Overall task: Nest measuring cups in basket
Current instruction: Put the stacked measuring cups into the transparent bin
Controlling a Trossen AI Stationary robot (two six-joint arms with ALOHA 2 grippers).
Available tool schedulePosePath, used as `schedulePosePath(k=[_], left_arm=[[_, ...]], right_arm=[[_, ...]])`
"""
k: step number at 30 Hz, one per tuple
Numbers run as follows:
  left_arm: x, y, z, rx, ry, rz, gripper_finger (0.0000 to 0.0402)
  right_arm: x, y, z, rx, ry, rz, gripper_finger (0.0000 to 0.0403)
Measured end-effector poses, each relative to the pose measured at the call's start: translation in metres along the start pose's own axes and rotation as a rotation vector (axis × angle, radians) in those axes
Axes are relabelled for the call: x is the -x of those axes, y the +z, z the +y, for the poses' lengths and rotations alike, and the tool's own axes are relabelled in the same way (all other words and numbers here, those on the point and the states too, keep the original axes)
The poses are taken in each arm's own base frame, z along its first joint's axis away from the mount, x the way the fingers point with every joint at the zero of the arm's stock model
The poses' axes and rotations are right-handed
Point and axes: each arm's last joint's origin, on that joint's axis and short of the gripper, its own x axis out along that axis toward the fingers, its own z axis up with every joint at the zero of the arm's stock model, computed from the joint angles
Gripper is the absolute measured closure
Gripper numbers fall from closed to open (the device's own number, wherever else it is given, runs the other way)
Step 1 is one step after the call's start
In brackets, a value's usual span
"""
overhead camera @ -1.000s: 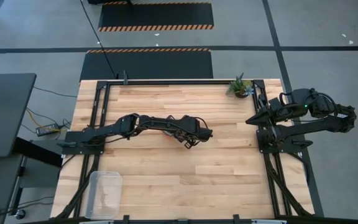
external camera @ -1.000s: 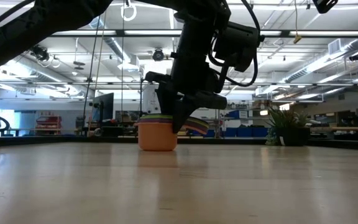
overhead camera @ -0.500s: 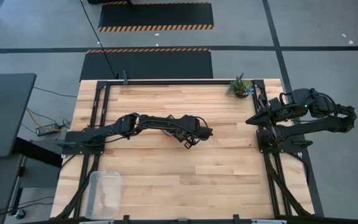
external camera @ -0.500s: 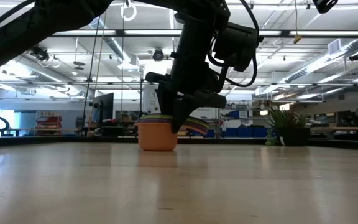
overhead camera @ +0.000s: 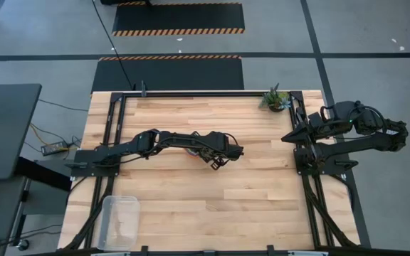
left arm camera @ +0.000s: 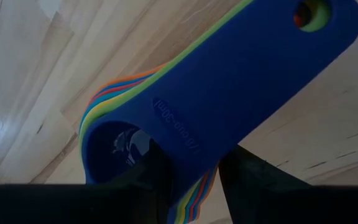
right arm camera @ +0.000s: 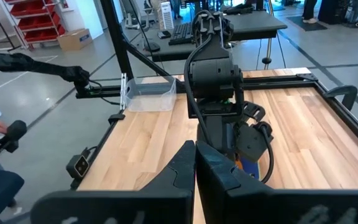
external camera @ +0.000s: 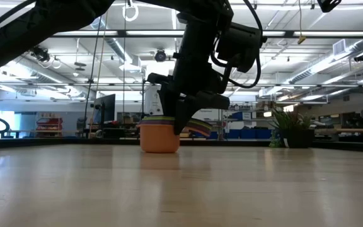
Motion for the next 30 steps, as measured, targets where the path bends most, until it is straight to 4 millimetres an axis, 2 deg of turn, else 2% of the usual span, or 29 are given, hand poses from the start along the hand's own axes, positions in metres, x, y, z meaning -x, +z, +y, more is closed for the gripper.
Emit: schedulePosePath(k=[7, 14, 19, 30], left_arm=[[0.000, 0.000, 0.000, 0.001, -0.002, 0.001, 0.0285], [0.012, 0.001, 0.001, 0.026, -0.057, -0.010, 0.0286], [0.023, 0.000, 0.005, 0.053, -0.082, -0.029, 0.0286], [0.025, -0.002, 0.005, 0.068, -0.091, -0.008, 0.0307]], right_arm=[[0.000, 0.000, 0.000, 0.001, 0.000, 0.000, 0.0385], [0.000, 0.000, 0.000, -0.075, 0.000, 0.000, 0.0385], [0.000, 0.000, 0.001, -0.057, 0.021, 0.003, 0.0385], [0.000, -0.003, 0.000, -0.023, 0.023, 0.037, 0.0385]])
